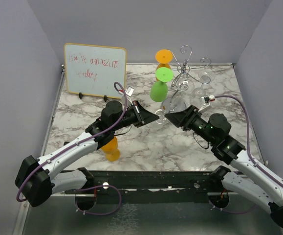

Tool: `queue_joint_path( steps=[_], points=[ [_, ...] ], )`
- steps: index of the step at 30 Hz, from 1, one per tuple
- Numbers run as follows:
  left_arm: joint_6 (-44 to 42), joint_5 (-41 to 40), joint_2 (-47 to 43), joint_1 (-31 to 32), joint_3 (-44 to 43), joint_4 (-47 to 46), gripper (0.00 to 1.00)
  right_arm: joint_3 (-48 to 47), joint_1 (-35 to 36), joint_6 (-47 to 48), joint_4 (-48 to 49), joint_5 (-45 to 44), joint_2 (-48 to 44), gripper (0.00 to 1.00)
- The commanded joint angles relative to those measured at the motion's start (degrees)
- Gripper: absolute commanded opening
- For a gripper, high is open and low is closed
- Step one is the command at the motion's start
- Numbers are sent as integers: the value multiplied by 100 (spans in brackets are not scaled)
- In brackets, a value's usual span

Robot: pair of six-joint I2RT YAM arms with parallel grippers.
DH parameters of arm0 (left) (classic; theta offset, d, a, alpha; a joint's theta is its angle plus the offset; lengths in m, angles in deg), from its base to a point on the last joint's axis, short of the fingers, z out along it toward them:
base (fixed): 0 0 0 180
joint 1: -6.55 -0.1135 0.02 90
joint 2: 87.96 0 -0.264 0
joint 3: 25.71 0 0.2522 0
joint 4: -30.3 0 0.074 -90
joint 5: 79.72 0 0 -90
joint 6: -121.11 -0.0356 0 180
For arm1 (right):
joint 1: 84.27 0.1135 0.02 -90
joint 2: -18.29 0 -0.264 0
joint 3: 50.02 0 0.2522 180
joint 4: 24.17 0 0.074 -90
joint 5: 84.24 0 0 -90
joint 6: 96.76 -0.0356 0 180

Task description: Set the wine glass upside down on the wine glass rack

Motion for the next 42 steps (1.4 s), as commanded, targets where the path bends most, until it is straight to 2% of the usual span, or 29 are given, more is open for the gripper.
queue_joint_path(
  steps=[1, 8, 15, 17, 20, 22, 24, 31, 36, 42],
  points=[
    [130, 245, -164, -23, -71, -394, 0, 19, 10, -184, 146, 300, 186, 54],
    [236, 363, -214, -19, -49, -439, 0, 131, 10, -424, 507, 337, 218, 36],
    [342, 507, -196, -26, -49, -529, 0, 131, 10, -566, 723, 669, 402, 31],
    [362, 546, -198, -24, -42, -577, 0, 137, 11, -574, 791, 701, 399, 23],
    [356, 533, -227, -26, -20, -592, 0, 153, 15, -571, 841, 677, 335, 4],
    [331, 483, -275, -35, 14, -590, 10, 154, 11, -513, 702, 543, 246, 1],
    [288, 468, -300, -35, 50, -590, 25, 141, 10, -419, 485, 387, 148, 1],
    [183, 366, -363, -64, 167, -515, 62, 72, 13, -152, -370, 7, -343, 1],
    [-190, 0, -462, -97, 54, 125, 77, -5, 10, 51, -1419, -660, -792, 1],
    [-652, -520, -582, -114, -158, 855, 82, -268, 15, 119, -2781, -2022, -1085, 1]
  ],
)
